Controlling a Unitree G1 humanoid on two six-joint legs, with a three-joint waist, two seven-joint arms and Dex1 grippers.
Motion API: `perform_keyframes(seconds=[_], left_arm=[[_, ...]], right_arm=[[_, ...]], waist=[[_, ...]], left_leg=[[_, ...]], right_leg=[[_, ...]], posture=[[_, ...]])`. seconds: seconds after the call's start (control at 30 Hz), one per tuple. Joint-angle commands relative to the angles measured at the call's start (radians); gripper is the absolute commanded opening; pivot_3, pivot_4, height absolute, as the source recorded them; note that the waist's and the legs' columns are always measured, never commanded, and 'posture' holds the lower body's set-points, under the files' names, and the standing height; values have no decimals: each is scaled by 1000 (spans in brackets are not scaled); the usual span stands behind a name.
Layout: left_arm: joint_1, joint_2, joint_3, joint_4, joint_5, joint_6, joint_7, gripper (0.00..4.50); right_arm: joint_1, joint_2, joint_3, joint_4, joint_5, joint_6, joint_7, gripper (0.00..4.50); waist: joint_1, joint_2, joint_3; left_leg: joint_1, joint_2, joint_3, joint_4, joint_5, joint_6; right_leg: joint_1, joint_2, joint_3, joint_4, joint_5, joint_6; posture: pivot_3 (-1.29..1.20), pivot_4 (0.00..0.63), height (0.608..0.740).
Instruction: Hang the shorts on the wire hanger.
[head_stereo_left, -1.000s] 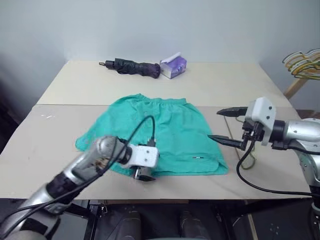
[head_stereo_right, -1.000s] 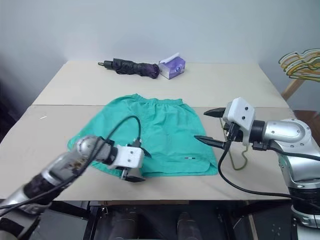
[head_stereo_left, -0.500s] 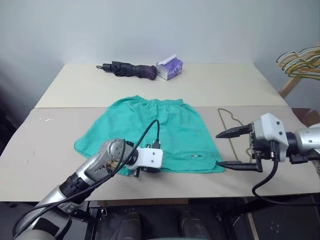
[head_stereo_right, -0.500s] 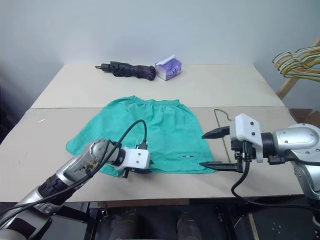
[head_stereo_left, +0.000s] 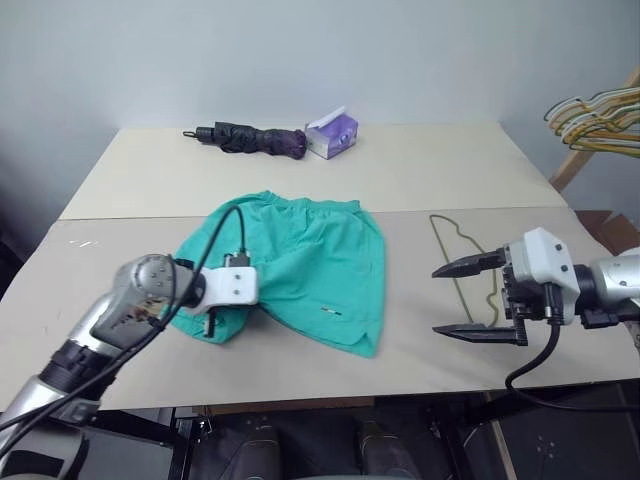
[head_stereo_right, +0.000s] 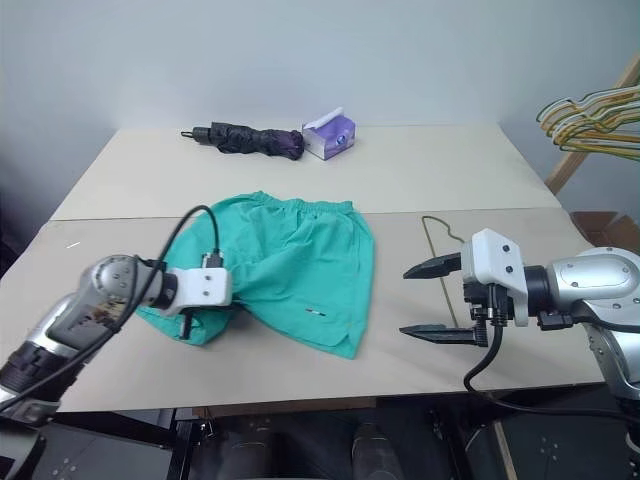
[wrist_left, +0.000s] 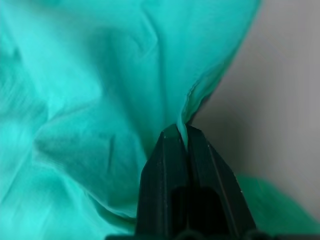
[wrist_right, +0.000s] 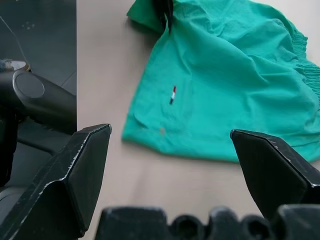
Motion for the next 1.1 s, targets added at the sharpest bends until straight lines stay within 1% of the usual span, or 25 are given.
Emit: perform_keyframes(seconds=[0.03,0.1,0.17,0.23,0.37,0.43,0.47,0.53,0.57,0.6,0.63,0.67,0.77,0.83,0.87,0.93,1.0,1.03,1.1], left_arm=[[-41,29,58,148,57,-76,91,29],[-85,12,61,250,97,-89,157,29],[-151,-30,62,379,146,-119,275,464],[-181,-41,60,443,157,-166,293,941],[-142,8,99,343,32,-219,100,2245],[-95,65,137,250,-54,-228,-14,2903],[-79,83,151,218,-81,-225,-47,3275],[-45,131,196,129,-171,-191,-132,3870],[-33,145,225,83,-227,-163,-168,4237],[-25,151,249,45,-277,-129,-193,4475],[-20,153,265,20,-306,-105,-204,4475],[-7,150,292,-43,-360,-46,-201,4475],[46,136,337,-264,-556,206,-183,4475],[77,104,316,-400,-638,396,-86,4475],[93,87,297,-457,-657,459,-45,4475],[125,74,255,-535,-644,509,-9,4475],[143,73,151,-600,-545,533,36,4475],[139,73,94,-624,-496,573,75,4475],[135,70,8,-647,-405,606,131,4475]], right_arm=[[-22,7,1,-3,3,-25,6,4500],[-30,13,10,0,-1,-27,4,4500],[-42,20,23,3,-2,-28,5,4500],[-51,21,30,5,0,-28,8,4500],[-57,14,29,8,3,-26,18,4500],[-58,11,26,7,4,-25,22,4500],[-58,10,25,7,5,-24,23,4500],[-62,12,26,6,8,-21,24,4500],[-66,15,27,5,11,-19,23,4500],[-71,18,29,6,14,-17,22,4500],[-74,21,30,7,16,-16,22,4500],[-75,27,31,7,17,-21,22,4500],[-88,61,28,14,32,-40,19,4500],[-105,105,10,23,73,-54,23,4500],[-114,126,1,25,91,-59,20,4500],[-128,146,-7,29,105,-62,20,4500],[-138,143,-5,36,110,-63,39,4500],[-140,138,-5,39,110,-64,48,4500],[-141,131,-4,41,109,-62,61,4500]], waist=[[3,0,0],[6,0,0],[19,-1,0],[28,-1,0],[30,-1,0],[30,-1,1],[28,-1,1],[26,-1,1],[26,-1,1],[27,-1,1],[28,-1,1],[29,-1,1],[30,-1,1],[29,-1,1],[30,-1,1],[29,-1,1],[29,-1,1],[29,-1,1],[29,-2,1]], left_leg=[[0,0,0,0,0,0],[0,0,0,0,0,0],[0,0,0,0,0,0],[0,0,0,0,0,0],[-3,0,0,0,-1,-1],[-6,0,0,0,-1,-2],[-7,0,0,0,-1,-2],[-9,1,1,0,-1,-2],[-10,1,1,0,-1,-2],[-11,1,1,0,-1,-2],[-11,1,1,0,-1,-2],[-10,1,1,0,-1,-2],[-10,1,1,1,-1,-2],[-10,1,1,1,-1,-2],[-9,1,1,1,-1,-2],[-8,1,0,1,-1,-2],[-7,1,0,1,-1,-2],[-6,1,0,1,-1,-2],[-2,1,0,1,-1,-2]], right_leg=[[0,0,0,0,0,0],[0,0,0,0,0,0],[1,0,-1,0,0,0],[0,0,-1,0,1,1],[-2,0,-1,0,0,1],[-5,0,-1,0,0,1],[-6,0,-1,0,1,1],[-10,0,-1,2,1,1],[-11,0,0,2,1,1],[-13,0,-1,3,1,1],[-12,0,0,4,0,1],[-12,0,0,5,0,1],[-12,0,0,8,-2,1],[-13,0,0,10,-3,1],[-13,0,0,10,-3,1],[-13,1,0,12,-3,1],[-12,1,0,13,-3,1],[-11,1,0,13,-3,0],[-7,1,0,12,-4,0]], posture=[[34,85,740],[42,87,740],[46,88,740],[46,88,740],[45,91,740],[42,93,740],[42,93,740],[41,96,740],[52,94,740],[62,96,740],[62,96,740],[64,95,740],[67,93,740],[68,91,740],[67,91,740],[66,89,740],[66,87,740],[65,87,740],[63,89,740]])
